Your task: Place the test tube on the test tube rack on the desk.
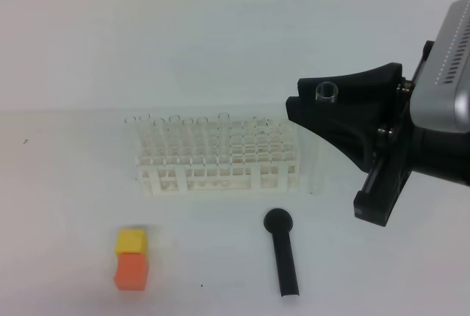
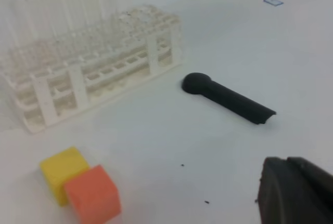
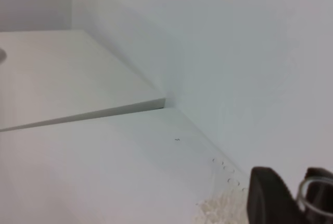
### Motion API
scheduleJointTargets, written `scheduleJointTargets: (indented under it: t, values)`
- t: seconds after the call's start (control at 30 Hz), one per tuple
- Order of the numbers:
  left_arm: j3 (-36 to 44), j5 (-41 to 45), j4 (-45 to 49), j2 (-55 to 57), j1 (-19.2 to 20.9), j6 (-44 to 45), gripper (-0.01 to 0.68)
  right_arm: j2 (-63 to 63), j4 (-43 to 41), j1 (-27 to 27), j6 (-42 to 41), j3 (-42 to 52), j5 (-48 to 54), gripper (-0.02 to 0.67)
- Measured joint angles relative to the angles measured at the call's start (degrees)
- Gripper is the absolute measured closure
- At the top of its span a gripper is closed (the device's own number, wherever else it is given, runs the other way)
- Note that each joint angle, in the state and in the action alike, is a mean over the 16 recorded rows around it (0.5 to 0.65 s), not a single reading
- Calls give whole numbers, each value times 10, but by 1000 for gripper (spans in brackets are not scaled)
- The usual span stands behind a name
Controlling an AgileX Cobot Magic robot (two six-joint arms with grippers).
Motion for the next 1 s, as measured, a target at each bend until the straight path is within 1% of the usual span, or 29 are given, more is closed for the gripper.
scheduleJointTargets:
  t: [0.17,0.33,0.5,0.6,0.77,1.0]
  values:
    - [0,40,-5,0,0,-62,674,0,0,0,1,0,0,530]
    - [0,63,-5,0,0,-104,674,0,0,0,2,0,0,530]
    - [-1,74,-1,0,0,-121,674,0,0,0,2,0,0,530]
    - [-1,65,12,0,0,-142,674,0,0,0,2,0,0,530]
    - [-1,19,82,0,0,-231,674,0,0,0,2,0,0,530]
    - [-1,-52,244,-12,6,-373,674,0,0,0,2,0,0,530]
